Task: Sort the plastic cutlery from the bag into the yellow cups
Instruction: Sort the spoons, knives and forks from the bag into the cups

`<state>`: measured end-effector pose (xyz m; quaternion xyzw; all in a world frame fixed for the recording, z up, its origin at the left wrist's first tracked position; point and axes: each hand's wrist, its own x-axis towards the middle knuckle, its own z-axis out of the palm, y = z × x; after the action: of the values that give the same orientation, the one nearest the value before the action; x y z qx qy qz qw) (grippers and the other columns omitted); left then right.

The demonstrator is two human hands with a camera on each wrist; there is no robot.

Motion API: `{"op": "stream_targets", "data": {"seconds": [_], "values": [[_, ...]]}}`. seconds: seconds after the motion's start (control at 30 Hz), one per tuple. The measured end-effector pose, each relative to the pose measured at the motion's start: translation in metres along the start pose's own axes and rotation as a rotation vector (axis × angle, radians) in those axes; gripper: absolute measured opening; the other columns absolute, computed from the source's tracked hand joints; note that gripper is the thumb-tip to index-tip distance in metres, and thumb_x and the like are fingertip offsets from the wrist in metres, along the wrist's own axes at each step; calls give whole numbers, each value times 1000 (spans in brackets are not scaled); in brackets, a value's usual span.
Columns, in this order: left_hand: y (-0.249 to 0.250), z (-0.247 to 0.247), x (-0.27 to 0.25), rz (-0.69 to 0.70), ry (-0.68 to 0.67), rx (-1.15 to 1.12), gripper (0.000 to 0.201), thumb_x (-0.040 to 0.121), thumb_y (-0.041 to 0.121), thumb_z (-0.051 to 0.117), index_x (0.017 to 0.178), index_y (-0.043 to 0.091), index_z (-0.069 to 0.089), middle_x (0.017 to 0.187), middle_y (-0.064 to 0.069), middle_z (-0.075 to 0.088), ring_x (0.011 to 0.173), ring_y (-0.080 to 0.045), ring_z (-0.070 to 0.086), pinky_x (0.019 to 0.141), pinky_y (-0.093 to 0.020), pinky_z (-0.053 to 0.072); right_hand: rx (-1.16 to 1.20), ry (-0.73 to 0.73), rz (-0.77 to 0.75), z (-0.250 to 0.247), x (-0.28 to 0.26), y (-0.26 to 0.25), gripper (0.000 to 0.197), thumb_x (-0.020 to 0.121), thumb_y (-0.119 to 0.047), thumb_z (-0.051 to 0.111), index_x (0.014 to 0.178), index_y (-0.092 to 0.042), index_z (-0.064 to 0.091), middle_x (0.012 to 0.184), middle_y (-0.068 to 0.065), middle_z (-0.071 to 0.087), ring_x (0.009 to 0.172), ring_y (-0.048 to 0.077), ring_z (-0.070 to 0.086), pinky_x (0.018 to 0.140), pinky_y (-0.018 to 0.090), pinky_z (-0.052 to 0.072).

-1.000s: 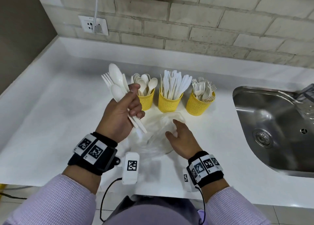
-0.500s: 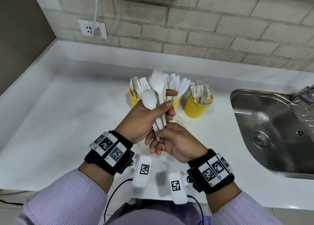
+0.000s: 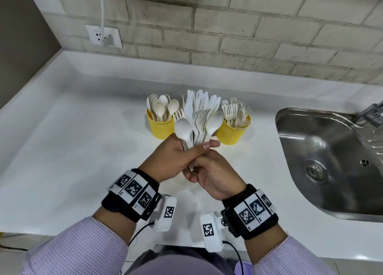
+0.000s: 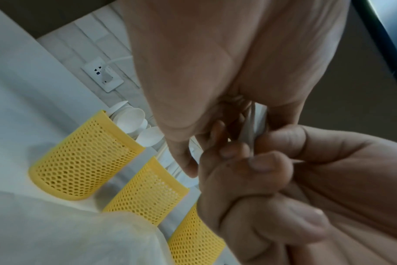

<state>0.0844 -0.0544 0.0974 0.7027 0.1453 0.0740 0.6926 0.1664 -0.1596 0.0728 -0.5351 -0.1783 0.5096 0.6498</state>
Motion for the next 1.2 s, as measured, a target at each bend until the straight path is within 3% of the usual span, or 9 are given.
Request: {"op": "stream_targets", "data": {"seconds": [0.1, 0.23, 0.37, 0.53, 0.63, 0.73, 1.0, 1.07, 1.2], "values": [[6, 5, 5, 2, 23, -1, 24, 104, 18, 59, 124, 22, 71, 121, 2, 76, 66, -34, 73, 59, -62, 56, -15, -18, 1, -7, -2, -7, 13, 69, -2, 47, 81, -5, 50, 67, 10, 46, 55, 22, 49, 52, 29, 30], [10, 13, 13, -2, 54, -33, 25, 104, 18, 56, 127, 16, 68, 120, -1, 76, 65, -26, 73, 60, -42, 57, -6, -79, 6, -18, -3, -13, 21, 70, -2, 46, 89, 1, 56, 73, 10, 55, 58, 25, 57, 52, 28, 38], [8, 16, 19, 54, 94, -128, 28, 101, 13, 57, 127, 6, 66, 119, -12, 76, 111, -27, 73, 94, -38, 59, -138, -73, 41, -38, -4, -21, 21, 77, 0, 46, 92, -3, 61, 83, 5, 62, 71, 31, 66, 59, 31, 50], [6, 18, 19, 73, 108, -193, 30, 96, 19, 62, 122, 6, 70, 117, -17, 75, 102, -37, 73, 97, -54, 57, -419, 165, -83, -75, -2, -38, 40, 74, -16, 47, 109, -17, 66, 100, 7, 72, 73, 22, 68, 65, 35, 52], [7, 21, 20, 51, 80, -220, 30, 96, 16, 62, 125, 8, 67, 117, -16, 75, 96, -30, 74, 91, -46, 58, -423, 304, -266, -85, -7, -67, 36, 76, -17, 48, 106, -19, 67, 95, 4, 67, 70, 19, 65, 63, 31, 51], [10, 23, 23, 41, 70, -227, 28, 97, 10, 60, 124, 6, 66, 115, -15, 76, 94, -27, 74, 86, -38, 57, -463, 273, -435, -83, -16, -98, 34, 82, -6, 53, 110, -16, 69, 94, 2, 64, 75, 16, 63, 67, 27, 52], [14, 12, 43, 76, 153, -88, 19, 100, -2, 57, 115, -6, 67, 111, -14, 77, 96, -26, 73, 92, -48, 57, -672, 137, -653, -69, -14, -128, 33, 84, -10, 57, 112, -25, 68, 108, 0, 60, 91, 13, 61, 80, 32, 53], [16, 8, 46, 80, 173, -20, 17, 100, 4, 61, 112, 1, 72, 111, -13, 77, 101, -30, 74, 91, -44, 58, -673, 114, -656, -67, -8, -131, 30, 86, -12, 60, 112, -25, 68, 108, -2, 60, 90, 11, 62, 79, 33, 53], [13, 3, 48, 69, 154, -10, 16, 96, 19, 69, 108, 21, 79, 113, -11, 77, 106, -33, 73, 100, -67, 48, -680, 96, -667, -68, 1, -130, 27, 88, -17, 65, 114, -24, 68, 108, 0, 61, 89, 12, 63, 79, 36, 54]]}}
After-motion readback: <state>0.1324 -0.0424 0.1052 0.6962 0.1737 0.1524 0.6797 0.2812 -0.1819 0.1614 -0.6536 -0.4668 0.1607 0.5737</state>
